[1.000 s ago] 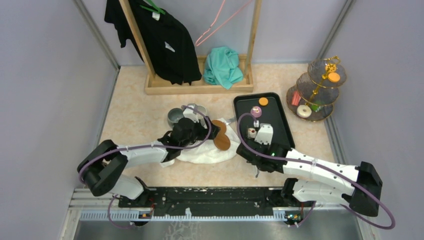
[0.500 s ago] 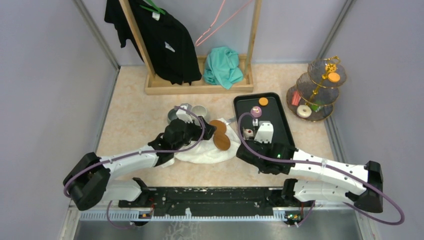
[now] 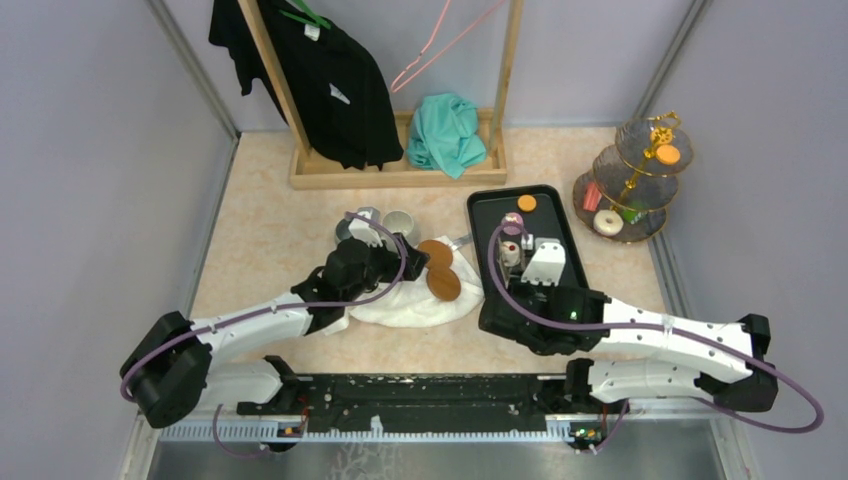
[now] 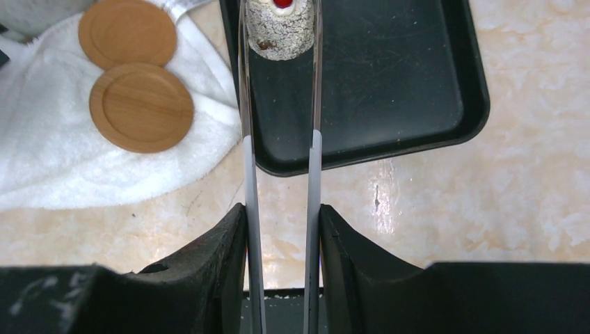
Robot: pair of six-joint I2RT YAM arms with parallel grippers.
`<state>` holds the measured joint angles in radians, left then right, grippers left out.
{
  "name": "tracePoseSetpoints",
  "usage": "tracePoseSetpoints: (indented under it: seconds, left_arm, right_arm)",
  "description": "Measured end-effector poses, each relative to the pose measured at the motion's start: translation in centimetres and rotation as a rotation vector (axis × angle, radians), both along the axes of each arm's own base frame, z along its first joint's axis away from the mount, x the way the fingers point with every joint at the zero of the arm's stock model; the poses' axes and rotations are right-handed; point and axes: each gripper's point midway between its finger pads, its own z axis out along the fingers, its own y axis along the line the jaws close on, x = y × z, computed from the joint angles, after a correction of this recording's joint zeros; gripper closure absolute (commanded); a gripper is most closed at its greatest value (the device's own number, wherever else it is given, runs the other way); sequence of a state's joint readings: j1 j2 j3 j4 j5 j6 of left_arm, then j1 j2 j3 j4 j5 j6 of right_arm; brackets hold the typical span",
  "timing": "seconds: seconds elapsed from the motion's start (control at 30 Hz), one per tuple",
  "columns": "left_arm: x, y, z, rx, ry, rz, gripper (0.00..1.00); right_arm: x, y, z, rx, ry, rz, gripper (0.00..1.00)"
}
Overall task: Serve the afternoon tea
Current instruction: Pick up the desert from the tray.
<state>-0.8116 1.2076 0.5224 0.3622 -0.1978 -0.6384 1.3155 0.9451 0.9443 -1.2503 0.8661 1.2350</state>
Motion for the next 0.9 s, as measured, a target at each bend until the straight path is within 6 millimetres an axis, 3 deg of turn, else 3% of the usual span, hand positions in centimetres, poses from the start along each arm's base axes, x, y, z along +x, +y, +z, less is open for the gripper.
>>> tracePoseSetpoints:
  seconds: [0.23,0.57,0.9]
  left_arm:
    - [0.1,-0.1,-0.3,0.011,0.005,-0.003,0.03]
    - [0.3,-0.8,-0.3,0.014,0.01,-0.025,0.03]
    - [0.7,-1.6,0.5,-0.002,-0.006,-0.037,0.03]
  right_arm:
    - [0.7,-2.0,3.2,0.025,-0.089,-0.106,1.0]
    - [1.7,-3.2,5.8,0.036,-0.184,-0.15,1.0]
    - [6.1,-2.7,11.0,-0.015,-0.282,-0.197,1.0]
